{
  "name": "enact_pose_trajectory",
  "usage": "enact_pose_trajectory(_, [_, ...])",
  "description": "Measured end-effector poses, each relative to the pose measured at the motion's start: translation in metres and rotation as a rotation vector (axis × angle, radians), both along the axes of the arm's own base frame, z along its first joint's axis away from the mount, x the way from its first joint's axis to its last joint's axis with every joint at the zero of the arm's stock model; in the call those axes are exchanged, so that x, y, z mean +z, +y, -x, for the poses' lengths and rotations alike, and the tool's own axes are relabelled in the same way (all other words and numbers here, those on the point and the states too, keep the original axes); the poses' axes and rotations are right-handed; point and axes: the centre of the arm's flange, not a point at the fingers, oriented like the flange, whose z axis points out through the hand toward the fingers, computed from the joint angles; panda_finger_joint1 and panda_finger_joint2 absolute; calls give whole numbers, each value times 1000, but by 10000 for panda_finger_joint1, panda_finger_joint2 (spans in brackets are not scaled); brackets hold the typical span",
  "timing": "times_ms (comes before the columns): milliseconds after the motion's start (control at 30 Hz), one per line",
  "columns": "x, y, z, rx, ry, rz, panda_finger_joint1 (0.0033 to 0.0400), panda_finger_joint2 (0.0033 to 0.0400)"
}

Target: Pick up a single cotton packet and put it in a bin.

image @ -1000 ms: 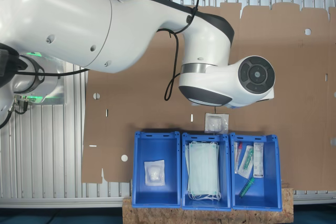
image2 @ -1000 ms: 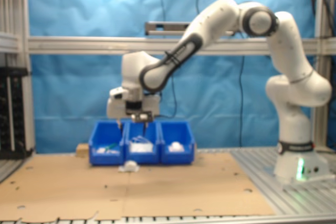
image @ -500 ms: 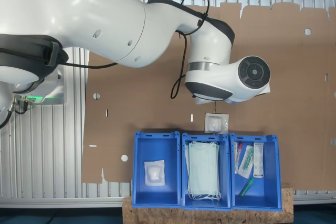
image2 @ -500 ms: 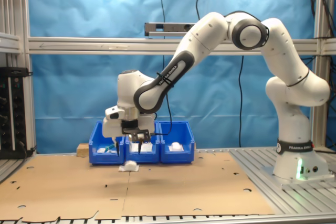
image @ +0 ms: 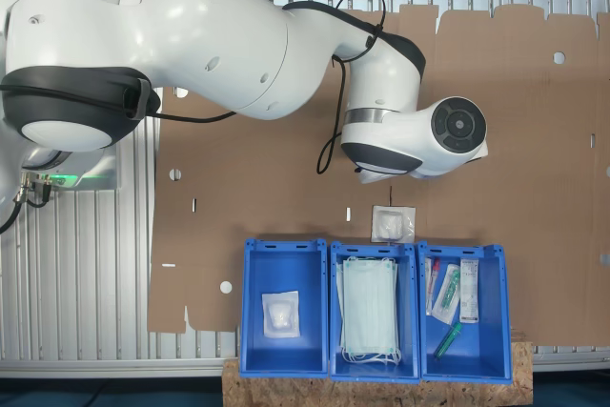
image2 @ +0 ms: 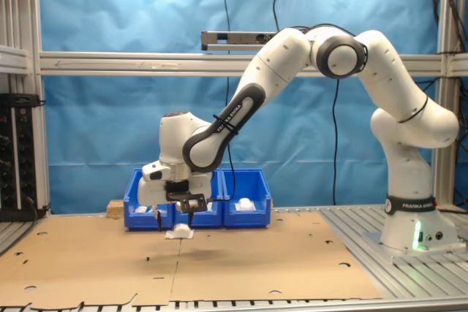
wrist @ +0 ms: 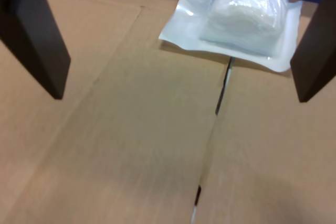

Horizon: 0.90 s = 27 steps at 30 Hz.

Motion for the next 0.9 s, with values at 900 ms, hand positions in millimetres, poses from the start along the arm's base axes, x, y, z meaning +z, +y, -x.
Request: enact_pose_trajectory(900, [-28, -85, 10, -66, -8, 16, 400, 400])
